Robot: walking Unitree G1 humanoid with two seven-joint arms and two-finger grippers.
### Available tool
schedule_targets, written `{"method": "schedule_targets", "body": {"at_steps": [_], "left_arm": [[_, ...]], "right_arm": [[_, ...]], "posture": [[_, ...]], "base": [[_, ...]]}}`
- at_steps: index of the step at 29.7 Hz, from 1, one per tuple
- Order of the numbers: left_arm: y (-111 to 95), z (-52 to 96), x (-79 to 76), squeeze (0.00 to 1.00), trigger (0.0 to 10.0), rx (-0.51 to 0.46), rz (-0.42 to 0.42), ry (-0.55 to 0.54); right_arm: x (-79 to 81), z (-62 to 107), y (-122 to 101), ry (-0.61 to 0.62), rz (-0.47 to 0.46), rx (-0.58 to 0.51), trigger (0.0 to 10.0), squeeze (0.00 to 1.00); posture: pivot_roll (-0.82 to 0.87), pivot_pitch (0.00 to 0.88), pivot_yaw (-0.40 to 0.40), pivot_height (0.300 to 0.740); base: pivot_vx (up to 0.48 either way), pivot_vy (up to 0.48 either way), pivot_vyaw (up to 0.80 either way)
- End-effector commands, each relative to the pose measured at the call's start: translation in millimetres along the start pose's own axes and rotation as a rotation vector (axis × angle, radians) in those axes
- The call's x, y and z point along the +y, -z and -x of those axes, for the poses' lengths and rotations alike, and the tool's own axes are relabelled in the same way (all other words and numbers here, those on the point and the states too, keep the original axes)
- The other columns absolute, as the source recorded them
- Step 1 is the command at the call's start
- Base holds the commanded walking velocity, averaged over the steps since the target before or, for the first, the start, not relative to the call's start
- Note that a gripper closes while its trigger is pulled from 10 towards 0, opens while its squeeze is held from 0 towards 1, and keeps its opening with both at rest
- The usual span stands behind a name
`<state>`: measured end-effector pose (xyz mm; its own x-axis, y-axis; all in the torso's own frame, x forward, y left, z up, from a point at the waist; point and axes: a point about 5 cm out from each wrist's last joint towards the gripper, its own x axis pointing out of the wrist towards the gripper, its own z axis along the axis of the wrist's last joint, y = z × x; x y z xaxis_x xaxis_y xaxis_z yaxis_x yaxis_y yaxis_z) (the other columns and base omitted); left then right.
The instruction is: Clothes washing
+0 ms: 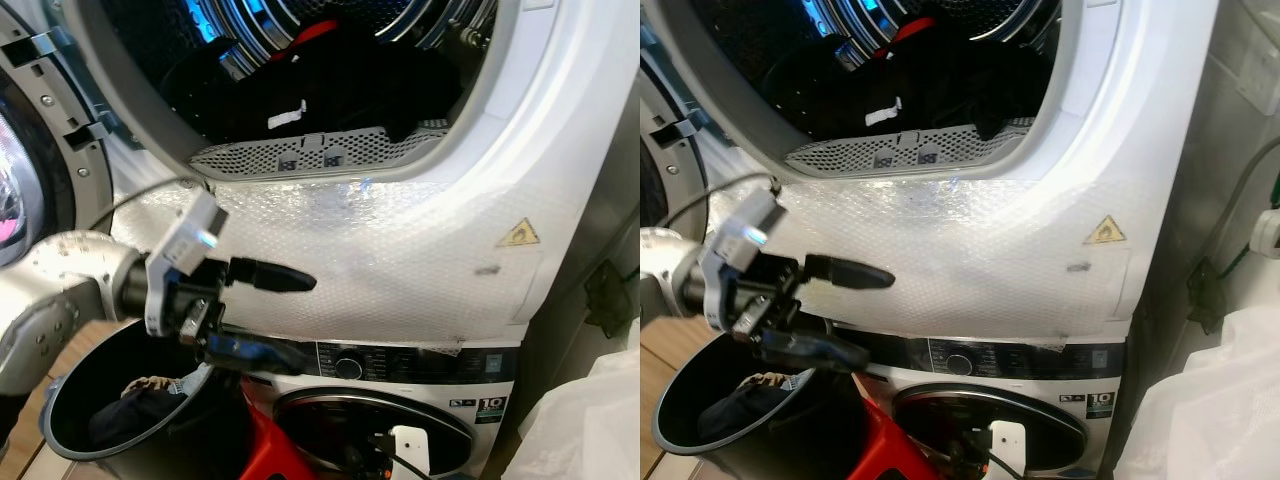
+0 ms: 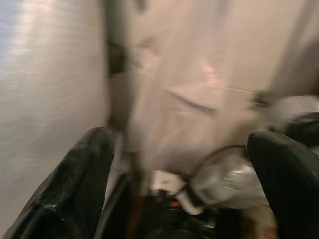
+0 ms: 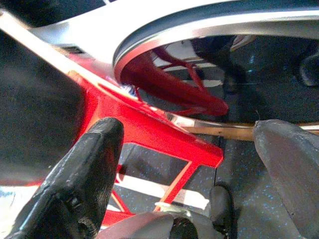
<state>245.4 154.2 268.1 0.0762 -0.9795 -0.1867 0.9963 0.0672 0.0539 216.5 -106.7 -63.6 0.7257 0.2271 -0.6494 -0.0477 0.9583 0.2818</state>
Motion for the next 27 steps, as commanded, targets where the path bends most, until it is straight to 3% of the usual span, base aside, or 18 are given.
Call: {"method": "schedule_targets", "body": {"at_steps": [1,3,7,12,20,23,27], "left_arm": [[25.0,13.0,5.0,0.00,10.0,0.069,0.051,-0.206],[41.0,17.4,3.5,0.00,10.0,0.096,0.080,-0.270],[90.6,39.3,2.6,0.00,10.0,0.135,0.212,-0.564],[105.7,46.6,1.8,0.00,10.0,0.160,0.245,-0.682],[160.2,92.4,13.6,0.00,10.0,0.271,0.394,-1.297],[181.5,99.8,6.6,0.00,10.0,0.317,0.465,-1.403],[196.0,98.6,-3.3,0.00,10.0,0.348,0.500,-1.470]], "right_arm": [[1.2,1.4,7.5,0.005,0.003,0.032,10.0,0.00],[-0.3,2.1,8.9,0.009,0.005,0.038,10.0,0.00],[-5.8,5.5,17.5,0.016,0.025,0.078,10.0,0.00],[-8.9,7.3,21.1,0.019,0.032,0.095,10.0,0.00],[-21.4,12.5,28.8,0.038,0.070,0.141,10.0,0.00],[-26.6,14.5,30.6,0.052,0.075,0.152,10.0,0.00],[-34.5,17.6,32.4,0.056,0.096,0.162,10.0,0.00]], "posture": [[0.09,0.000,0.234,0.740],[0.10,0.000,0.225,0.740],[0.12,0.000,0.188,0.740],[0.14,0.000,0.165,0.740],[0.14,0.000,0.112,0.740],[0.13,0.000,0.081,0.740],[0.13,0.000,0.037,0.740]], "base": [[0.000,0.000,0.00],[0.000,0.000,0.00],[0.000,0.000,0.00],[0.000,0.000,0.00],[0.000,0.000,0.00],[0.000,0.000,0.00],[0.000,0.000,0.00]]}}
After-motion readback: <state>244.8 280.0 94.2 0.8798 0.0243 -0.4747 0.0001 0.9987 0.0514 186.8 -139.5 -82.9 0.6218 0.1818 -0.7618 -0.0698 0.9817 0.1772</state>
